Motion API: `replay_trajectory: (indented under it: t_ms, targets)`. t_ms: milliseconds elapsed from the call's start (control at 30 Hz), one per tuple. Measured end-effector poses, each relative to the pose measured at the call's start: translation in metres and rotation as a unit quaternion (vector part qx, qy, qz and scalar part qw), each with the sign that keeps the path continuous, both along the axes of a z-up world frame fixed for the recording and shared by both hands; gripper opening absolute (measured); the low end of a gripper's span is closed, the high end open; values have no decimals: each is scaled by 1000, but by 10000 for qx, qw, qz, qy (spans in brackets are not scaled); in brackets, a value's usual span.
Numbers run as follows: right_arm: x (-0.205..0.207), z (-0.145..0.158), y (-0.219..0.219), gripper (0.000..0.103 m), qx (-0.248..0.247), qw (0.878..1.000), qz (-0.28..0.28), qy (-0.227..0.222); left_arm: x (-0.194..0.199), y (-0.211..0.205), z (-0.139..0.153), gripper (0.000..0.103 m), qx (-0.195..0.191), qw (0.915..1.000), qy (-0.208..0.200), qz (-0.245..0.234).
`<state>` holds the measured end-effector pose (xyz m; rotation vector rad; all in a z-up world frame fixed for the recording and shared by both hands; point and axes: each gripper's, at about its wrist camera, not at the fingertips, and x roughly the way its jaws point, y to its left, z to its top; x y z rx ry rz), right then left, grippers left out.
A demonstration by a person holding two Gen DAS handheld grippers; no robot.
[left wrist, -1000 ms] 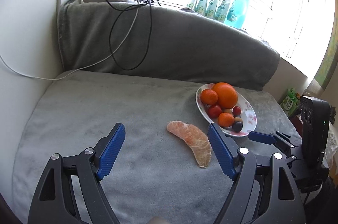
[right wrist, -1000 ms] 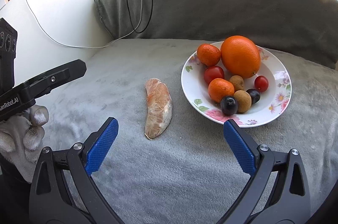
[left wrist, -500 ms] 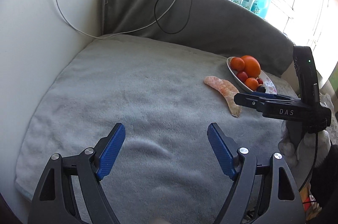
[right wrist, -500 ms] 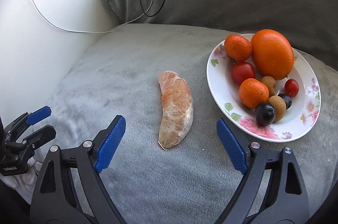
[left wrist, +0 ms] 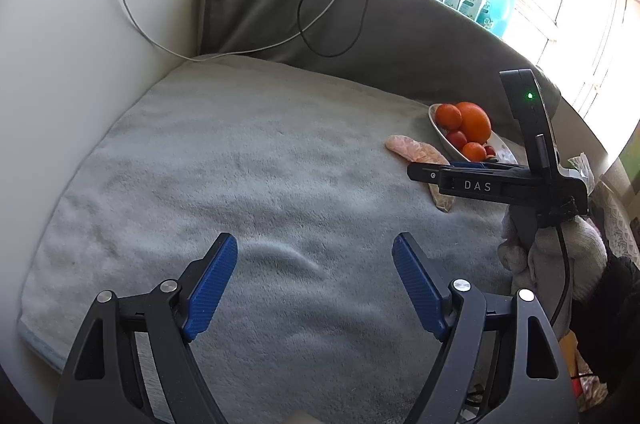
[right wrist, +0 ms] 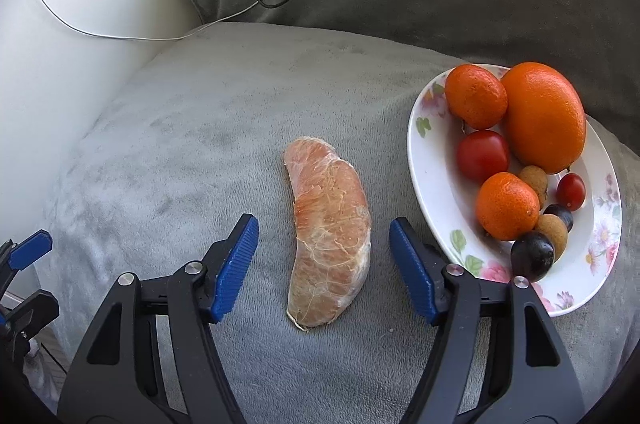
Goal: Organize fruits
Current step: 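Move the right gripper to the grapefruit segment and close on it, then lift the grapefruit segment with the right gripper and carry it over the plate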
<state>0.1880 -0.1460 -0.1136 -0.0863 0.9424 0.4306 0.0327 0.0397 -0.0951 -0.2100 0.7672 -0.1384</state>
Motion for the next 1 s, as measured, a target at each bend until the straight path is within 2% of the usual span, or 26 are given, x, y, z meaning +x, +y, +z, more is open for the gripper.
replay_trajectory:
  t_ms: [100,333,533,833,1000]
  targets:
    - [1,0,5,71,-38,10000,33,-13,2,-2,0,80,-29,10000,15,-23]
    - [2,-2,5,58,-111,9999,-7,10,10,-1,0,80,-89,10000,22,-35]
    - [-5,-1,-2,56,-44,10000,3,6,26,-1,2,80,9,9999,-8,-101]
    - [-11,-2,-17,40,16,10000,-1,48,54,-15,7,80,-158,9992,-23,-378]
    - [-13,-1,-19,40,70,10000,29,53,77,-24,6,80,-436,9973,128,-585]
